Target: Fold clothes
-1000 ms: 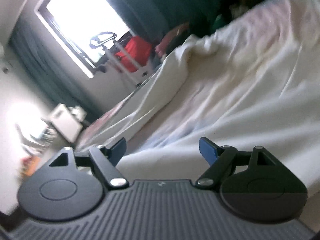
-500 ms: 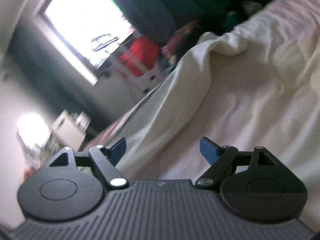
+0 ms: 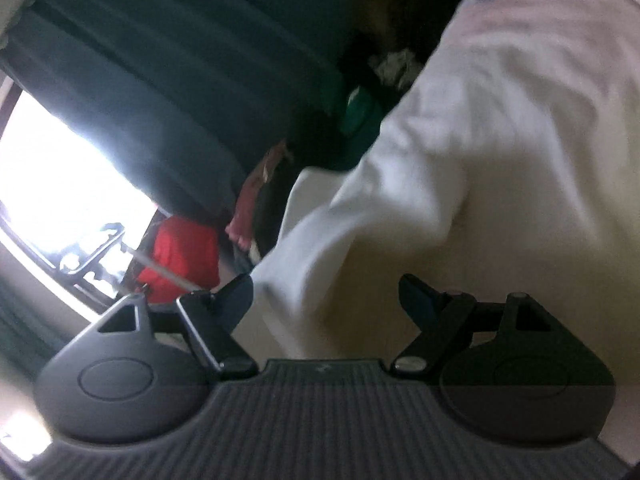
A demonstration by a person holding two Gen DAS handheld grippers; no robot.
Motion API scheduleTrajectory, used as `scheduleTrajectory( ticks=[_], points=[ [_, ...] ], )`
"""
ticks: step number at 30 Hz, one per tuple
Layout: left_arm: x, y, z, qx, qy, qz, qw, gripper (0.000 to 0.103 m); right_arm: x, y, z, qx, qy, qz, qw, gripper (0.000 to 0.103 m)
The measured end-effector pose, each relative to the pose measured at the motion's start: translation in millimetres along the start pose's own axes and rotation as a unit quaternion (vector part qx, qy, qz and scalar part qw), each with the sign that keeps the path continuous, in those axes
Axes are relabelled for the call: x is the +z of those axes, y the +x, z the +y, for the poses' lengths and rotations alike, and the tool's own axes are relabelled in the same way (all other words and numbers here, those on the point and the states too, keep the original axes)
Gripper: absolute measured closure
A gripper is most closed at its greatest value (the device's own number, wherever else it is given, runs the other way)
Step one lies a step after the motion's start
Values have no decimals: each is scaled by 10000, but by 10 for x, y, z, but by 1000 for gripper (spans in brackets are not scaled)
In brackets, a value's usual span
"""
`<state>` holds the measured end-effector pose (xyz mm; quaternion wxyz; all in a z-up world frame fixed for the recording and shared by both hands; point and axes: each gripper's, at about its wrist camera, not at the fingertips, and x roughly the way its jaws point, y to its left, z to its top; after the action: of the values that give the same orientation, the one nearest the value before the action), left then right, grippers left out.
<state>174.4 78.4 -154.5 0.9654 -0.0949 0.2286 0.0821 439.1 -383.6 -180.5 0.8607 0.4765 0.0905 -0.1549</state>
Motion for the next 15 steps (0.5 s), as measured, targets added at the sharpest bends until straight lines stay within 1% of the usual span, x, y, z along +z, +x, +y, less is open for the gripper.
scheduleTrajectory(
  ticks=[1,2,3,5,7,8,11,15],
  points=[
    [-9,-7,-5,18,22,-17,10000,6,43,44,-42,18,11,-22,10000,37],
    [-14,-19,-9,25,32,-32,10000,6,87,83,-77,16,-8,-30,10000,51],
    [-17,-34,-9,11,24,-48,10000,6,129,109,-86,-44,-112,-28,9999,69],
    [-22,-56,-9,-7,22,-67,10000,6,183,111,-22,-260,-471,-8,9985,91],
    [-14,-58,-1,-8,17,-43,10000,6,236,51,72,-473,-822,-35,9955,95],
    [-7,-64,9,-18,2,-42,10000,6,281,-8,135,-505,-964,-59,9940,95],
    [19,-114,38,-69,-37,-105,9999,6,465,-223,313,-530,-1253,-128,9906,95],
    [69,-225,66,-124,-70,-199,9997,6,683,-690,428,-495,-1526,-372,9863,95]
  ],
)
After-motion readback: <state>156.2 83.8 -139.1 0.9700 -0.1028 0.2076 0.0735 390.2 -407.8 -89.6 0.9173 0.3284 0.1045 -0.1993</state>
